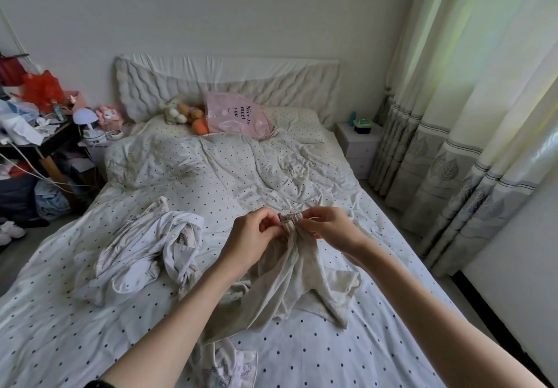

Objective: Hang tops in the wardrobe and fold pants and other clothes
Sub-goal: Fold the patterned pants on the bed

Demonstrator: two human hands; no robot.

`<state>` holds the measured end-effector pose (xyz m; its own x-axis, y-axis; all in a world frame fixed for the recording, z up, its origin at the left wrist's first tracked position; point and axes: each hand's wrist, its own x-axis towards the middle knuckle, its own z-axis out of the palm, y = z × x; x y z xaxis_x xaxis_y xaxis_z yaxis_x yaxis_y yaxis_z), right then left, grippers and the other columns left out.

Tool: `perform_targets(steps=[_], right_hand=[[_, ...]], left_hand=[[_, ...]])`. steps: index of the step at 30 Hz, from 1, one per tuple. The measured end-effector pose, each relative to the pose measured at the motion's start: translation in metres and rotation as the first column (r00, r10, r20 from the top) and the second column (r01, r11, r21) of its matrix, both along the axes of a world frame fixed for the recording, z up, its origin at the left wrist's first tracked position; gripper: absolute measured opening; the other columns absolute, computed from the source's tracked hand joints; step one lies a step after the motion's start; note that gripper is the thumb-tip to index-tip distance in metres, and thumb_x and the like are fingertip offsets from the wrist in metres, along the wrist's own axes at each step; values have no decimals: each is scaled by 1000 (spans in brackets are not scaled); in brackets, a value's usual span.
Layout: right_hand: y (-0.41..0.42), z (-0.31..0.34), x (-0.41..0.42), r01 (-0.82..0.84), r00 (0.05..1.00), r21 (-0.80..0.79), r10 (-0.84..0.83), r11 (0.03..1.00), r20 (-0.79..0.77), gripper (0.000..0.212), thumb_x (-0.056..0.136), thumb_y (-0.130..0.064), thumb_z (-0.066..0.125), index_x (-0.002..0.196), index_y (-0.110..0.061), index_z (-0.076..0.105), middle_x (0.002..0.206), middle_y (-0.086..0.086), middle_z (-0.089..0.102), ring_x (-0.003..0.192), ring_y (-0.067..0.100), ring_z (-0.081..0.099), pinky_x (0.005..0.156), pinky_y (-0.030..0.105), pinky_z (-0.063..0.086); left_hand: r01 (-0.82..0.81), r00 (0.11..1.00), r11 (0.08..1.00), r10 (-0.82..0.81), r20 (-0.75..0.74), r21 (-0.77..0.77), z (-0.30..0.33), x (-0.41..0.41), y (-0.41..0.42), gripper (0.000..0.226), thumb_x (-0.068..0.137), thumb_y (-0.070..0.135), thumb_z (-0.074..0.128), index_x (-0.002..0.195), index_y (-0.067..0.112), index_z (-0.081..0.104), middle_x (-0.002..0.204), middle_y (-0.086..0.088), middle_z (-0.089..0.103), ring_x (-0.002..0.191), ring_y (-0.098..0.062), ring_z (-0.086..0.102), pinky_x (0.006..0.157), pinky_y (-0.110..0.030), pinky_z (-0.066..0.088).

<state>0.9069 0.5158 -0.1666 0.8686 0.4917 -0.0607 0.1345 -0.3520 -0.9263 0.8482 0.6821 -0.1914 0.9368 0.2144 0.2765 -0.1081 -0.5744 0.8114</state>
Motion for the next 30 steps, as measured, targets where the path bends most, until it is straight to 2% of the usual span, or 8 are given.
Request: perform_targets(steps=[3,7,11,15,18,23,26,30], right_hand=[[0,0,0,-9,999,-38,10,999,39,13,89,-17,62,79,-18,70,69,-3,61,65,8,50,62,20,40],[-1,5,-3,-101,993,94,107,990,-56,10,85,-25,68,78,-21,73,69,-10,65,66,0,56,62,13,42],[-1,2,-3,-86,995,80,81,993,62,5,84,-12,69,79,-12,71,63,-12,63,60,-2,55,59,11,42],[-14,8,6,-71,995,66,66,995,71,12,89,-4,60,86,-13,68,80,1,65,73,9,58,69,17,47],[-32,19,15,-120,993,126,120,985,11,15,91,-1,55,91,-10,66,89,1,68,84,10,63,75,16,49],[-44,38,24,-137,989,242,144,961,-13,15,91,1,52,95,-8,63,88,-5,68,84,5,63,74,15,48],[-47,46,25,-153,987,230,162,961,-19,16,91,1,50,97,-9,62,88,-7,69,84,5,64,74,14,48],[-50,54,27,-147,989,216,151,965,-3,16,92,1,50,97,-9,61,90,-6,69,86,4,64,76,14,48]], left_hand=[[-11,1000,1000,11,17,8,8,3,0,12,77,11,75,75,19,65,67,10,58,61,1,48,62,-10,39],[-21,997,1000,22,74,-14,13,3,0,11,76,7,74,75,16,67,66,16,58,61,6,51,62,-6,39],[19,996,1000,-19,85,7,14,4,1,15,73,11,78,83,17,69,75,15,59,63,5,50,62,-7,38],[104,995,981,-101,-27,161,11,7,23,63,73,20,78,129,25,50,123,11,46,108,-4,41,95,-18,33],[166,971,977,-138,-193,132,9,10,46,77,73,27,79,136,36,37,140,13,36,130,-9,28,107,-34,25],[335,936,938,-342,-84,-87,19,17,43,60,75,15,77,114,48,45,138,18,40,127,-5,42,93,-20,38],[422,906,906,-423,-23,-30,30,22,32,55,76,12,76,109,45,49,144,20,28,123,3,43,95,-17,39],[476,879,849,-450,-158,229,44,33,26,33,78,24,74,109,22,61,143,14,33,128,-7,39,107,-27,30]])
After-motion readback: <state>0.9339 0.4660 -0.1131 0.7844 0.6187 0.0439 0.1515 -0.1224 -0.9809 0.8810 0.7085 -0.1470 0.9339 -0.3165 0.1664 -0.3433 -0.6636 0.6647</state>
